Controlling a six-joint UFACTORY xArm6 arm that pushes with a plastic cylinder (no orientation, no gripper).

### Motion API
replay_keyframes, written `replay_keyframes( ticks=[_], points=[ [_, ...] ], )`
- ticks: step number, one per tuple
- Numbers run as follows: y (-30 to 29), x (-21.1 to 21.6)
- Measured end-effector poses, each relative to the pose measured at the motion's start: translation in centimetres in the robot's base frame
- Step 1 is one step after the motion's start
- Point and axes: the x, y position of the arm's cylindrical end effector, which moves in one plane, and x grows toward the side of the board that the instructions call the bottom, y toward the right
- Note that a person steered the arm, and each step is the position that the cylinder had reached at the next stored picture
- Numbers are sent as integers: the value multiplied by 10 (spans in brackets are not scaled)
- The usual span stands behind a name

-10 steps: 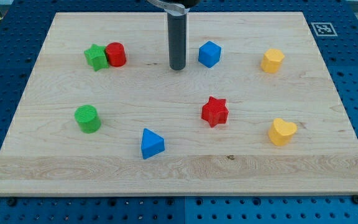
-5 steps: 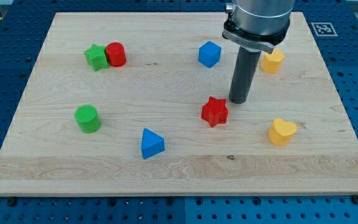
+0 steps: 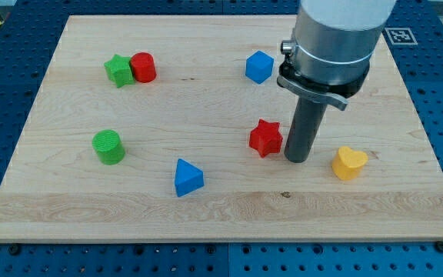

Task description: Move red star towards center

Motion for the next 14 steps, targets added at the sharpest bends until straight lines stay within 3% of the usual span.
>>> replay_keyframes(
  ticks=[5,8,10,14],
  points=[
    [-50,-59],
    [-58,-48],
    [-34,1],
    [-84,-6]
  ],
)
